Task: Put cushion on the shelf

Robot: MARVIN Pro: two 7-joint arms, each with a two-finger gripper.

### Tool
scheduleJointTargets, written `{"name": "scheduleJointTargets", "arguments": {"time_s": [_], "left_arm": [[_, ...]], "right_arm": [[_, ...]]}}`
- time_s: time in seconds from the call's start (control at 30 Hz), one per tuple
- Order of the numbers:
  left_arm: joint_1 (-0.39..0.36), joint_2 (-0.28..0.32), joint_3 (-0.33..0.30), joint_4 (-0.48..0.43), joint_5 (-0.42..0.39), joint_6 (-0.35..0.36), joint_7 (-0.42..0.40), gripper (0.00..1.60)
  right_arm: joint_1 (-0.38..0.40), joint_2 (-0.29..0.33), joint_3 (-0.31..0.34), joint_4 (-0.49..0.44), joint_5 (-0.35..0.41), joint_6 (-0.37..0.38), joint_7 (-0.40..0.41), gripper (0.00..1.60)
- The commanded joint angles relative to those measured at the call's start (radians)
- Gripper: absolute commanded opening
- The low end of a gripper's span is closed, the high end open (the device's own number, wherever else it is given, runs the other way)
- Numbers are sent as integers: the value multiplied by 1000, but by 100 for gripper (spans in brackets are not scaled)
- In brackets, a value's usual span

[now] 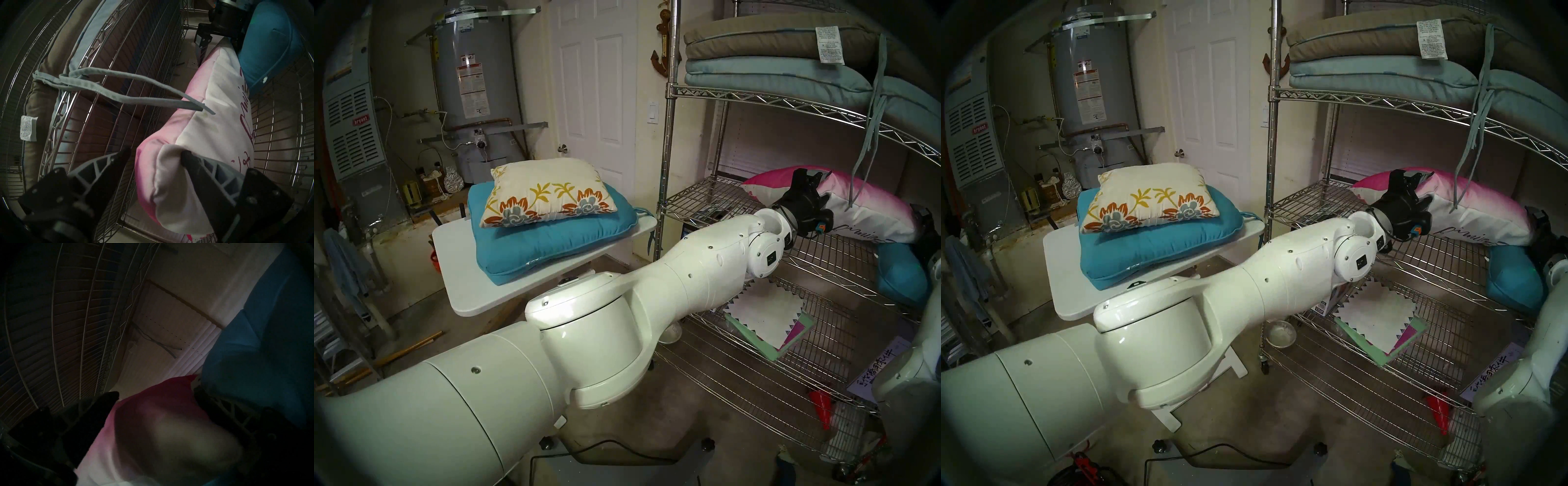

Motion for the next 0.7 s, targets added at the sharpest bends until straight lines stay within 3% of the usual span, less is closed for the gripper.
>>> {"name": "scheduleJointTargets", "arguments": {"time_s": [0.0,0.67], "left_arm": [[-28,-16,4,-17,-12,-2,13,121],[-39,-16,25,-13,-46,-2,22,121]], "right_arm": [[50,8,-36,-65,23,26,29,160],[6,-44,-38,-92,22,115,22,160]]}}
